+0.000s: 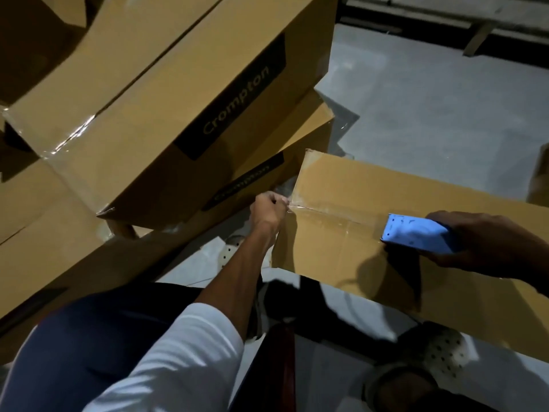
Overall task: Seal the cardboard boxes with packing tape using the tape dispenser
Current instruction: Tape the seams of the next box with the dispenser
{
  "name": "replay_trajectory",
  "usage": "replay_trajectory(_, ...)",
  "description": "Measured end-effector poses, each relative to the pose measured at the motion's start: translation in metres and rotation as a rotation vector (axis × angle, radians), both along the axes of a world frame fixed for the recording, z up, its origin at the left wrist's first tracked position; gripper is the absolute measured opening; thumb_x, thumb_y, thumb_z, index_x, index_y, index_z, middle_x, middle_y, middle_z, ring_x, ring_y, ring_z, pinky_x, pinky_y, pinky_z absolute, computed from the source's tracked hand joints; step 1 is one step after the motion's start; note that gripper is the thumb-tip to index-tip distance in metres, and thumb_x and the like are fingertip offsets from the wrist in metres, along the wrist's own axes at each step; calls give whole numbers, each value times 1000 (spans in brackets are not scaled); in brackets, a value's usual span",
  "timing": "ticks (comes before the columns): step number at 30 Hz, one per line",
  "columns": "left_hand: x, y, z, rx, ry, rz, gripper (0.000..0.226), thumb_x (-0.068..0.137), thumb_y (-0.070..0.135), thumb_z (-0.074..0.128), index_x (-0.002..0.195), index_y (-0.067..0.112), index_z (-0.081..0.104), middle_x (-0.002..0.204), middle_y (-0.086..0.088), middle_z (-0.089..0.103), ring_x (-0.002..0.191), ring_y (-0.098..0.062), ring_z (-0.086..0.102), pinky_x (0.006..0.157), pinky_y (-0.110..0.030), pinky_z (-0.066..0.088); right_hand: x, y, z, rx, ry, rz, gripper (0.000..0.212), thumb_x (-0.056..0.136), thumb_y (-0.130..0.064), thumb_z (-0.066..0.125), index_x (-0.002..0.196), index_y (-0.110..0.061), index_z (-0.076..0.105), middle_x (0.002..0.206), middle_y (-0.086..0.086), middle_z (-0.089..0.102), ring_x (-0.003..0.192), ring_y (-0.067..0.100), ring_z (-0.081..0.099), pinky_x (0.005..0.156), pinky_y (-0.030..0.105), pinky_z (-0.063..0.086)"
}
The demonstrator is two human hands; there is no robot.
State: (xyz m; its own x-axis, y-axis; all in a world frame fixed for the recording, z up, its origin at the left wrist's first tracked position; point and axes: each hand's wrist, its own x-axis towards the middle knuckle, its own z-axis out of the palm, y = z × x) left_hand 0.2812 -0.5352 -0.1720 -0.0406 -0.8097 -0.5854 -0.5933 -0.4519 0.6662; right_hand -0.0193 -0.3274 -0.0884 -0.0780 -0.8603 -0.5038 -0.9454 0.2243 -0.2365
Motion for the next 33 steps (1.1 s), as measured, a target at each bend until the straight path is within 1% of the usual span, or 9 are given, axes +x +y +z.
replay_trajectory(4, -1, 0, 2, 7, 10, 6, 18, 94, 18, 62, 78, 18, 69, 91, -9, 72, 95, -29, 69, 87, -46, 60, -3, 1, -2, 21, -25, 13, 62, 68, -55, 75, 123, -41, 51, 107, -13, 68, 85, 18, 64, 68, 41, 52)
replay_trajectory(8, -1, 2, 1, 2, 20, 40, 18, 96, 14, 61, 79, 14, 68, 90, -10, 71, 84, -22, 66, 78, -35, 60, -3, 0, 0, 32, -32, 29, 57, 69, -55, 76, 119, -45, 50, 102, -17, 64, 81, 12, 59, 66, 37, 50)
replay_trajectory(11, -2, 5, 3, -20, 22, 32, 21, 97, 14, 60, 77, 16, 65, 91, -9, 70, 83, -19, 63, 84, -40, 60, -3, 0, 2, 40, -25, 35, 59, 69, -53, 77, 122, -41, 53, 101, -14, 64, 80, 12, 58, 65, 36, 49)
replay_trajectory(14, -3, 7, 6, -67, -4, 8, 22, 97, 15, 59, 76, 17, 64, 88, -6, 69, 84, -18, 63, 83, -36, 57, -3, -1, 3, 32, -13, 34, 61, 68, -48, 81, 122, -36, 56, 102, -10, 66, 81, 17, 59, 66, 40, 51)
replay_trajectory(17, -4, 10, 10, -111, -32, -29, 17, 99, 14, 57, 87, 11, 69, 93, -6, 69, 89, -17, 64, 84, -31, 55, -1, -2, 5, 46, -10, 28, 63, 68, -46, 82, 124, -34, 57, 105, -9, 66, 83, 17, 59, 68, 41, 51)
replay_trajectory(20, -6, 13, 14, -158, -64, -61, 15, 100, 12, 57, 96, 7, 70, 93, -2, 66, 88, -13, 61, 81, -24, 51, 1, -3, 6, 57, -4, 23, 63, 69, -49, 81, 125, -35, 55, 106, -8, 66, 84, 18, 60, 70, 41, 51)
replay_trajectory(24, -9, 17, 11, -225, -174, -113, 15, 100, 16, 58, 103, 10, 72, 95, 2, 64, 93, -12, 60, 86, -27, 51, 5, -4, 8, 82, 28, 22, 63, 71, -49, 78, 127, -35, 54, 109, -6, 65, 87, 18, 60, 71, 37, 49)
replay_trajectory(29, -10, 22, 0, -286, -257, -131, 15, 100, 15, 58, 103, 11, 71, 103, -5, 70, 96, -15, 63, 86, -26, 48, 9, -3, 7, 91, 64, 42, 65, 72, -50, 77, 130, -35, 52, 112, -6, 64, 89, 17, 60, 68, 31, 40)
replay_trajectory(33, -12, 23, -1, -269, -272, -109, 18, 101, 16, 56, 108, 9, 71, 108, -8, 71, 98, -17, 61, 90, -29, 48, 9, -3, 4, 97, 103, 61, 68, 73, -54, 75, 132, -32, 50, 116, -5, 63, 93, 19, 61, 72, 33, 45)
